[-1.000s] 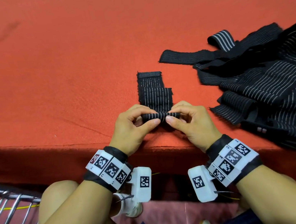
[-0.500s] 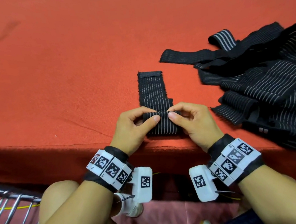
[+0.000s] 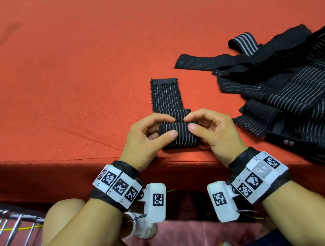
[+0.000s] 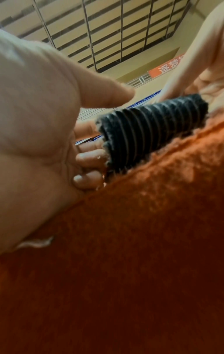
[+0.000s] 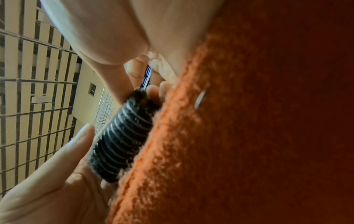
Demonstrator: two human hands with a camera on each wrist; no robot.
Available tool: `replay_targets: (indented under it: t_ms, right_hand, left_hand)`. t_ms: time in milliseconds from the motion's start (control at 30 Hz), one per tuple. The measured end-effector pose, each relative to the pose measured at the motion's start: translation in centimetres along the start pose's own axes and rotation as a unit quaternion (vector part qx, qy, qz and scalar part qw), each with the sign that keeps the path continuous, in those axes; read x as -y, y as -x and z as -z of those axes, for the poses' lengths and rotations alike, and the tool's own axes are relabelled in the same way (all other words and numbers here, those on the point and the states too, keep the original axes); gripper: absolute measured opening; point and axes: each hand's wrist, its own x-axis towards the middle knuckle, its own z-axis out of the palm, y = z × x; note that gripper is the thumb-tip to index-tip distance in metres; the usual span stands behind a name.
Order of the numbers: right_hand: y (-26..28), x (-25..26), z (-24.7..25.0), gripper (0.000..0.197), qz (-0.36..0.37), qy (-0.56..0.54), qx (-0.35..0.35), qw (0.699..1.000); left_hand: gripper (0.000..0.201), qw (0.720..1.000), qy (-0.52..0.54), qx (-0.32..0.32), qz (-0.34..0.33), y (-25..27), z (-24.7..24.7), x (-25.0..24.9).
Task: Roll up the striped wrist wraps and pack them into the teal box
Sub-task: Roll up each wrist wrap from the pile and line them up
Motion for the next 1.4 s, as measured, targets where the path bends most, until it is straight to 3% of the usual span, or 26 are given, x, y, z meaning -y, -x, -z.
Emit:
replay_targets:
  t_ms: [133,400,600,800,1033,1200,1300,1400]
  right_hand:
    - [-0.01,0.18,-0.18,0.018,-0.015,-0.014,-0.012,1.0]
    - [0.25,0.26,-0.18,0.028,-0.045,-0.003,0.033,0.998]
    - [0.21,0.19,-0.31,0.019,-0.047,0.053,0.021,0.997]
    - [-0.2,0.05,-0.03,0.013,0.002,0.092,0.024,0.995]
    - [-0.23,-0.08,-0.22,0.014,-0.045,-0.003,0.028,0.999]
    - [-0.14,0.06,-0.49,0.015,-0.035,0.011,0.043,0.998]
    - [-0.19,-0.03,-0.35,0.01,-0.017,0.026,0.041,0.999]
    - [-0.27,0.03,-0.18,0.011,-0.028,0.032,0.04,0.998]
  left_hand:
    - [0.033,0.999,-0.038,0.008,-0.004,0.01,-0.02,0.11]
    - [0.022,0.998,-0.01,-0.062,0.024,-0.13,0.14,0.5]
    - [0.02,0.998,-0.05,-0.032,0.007,0.03,-0.02,0.36]
    - [0.024,0.996,-0.083,-0.006,-0.014,-0.19,-0.12,0.55]
    - [0.018,0.998,-0.056,-0.01,0.001,-0.04,-0.18,0.49]
    - [0.031,0.999,-0.049,-0.017,0.008,0.18,-0.18,0.02]
    - [0.046,0.999,-0.053,0.009,-0.003,0.25,-0.18,-0.22]
    - [0.047,0.995,-0.088,0.033,-0.031,0.22,-0.16,0.08]
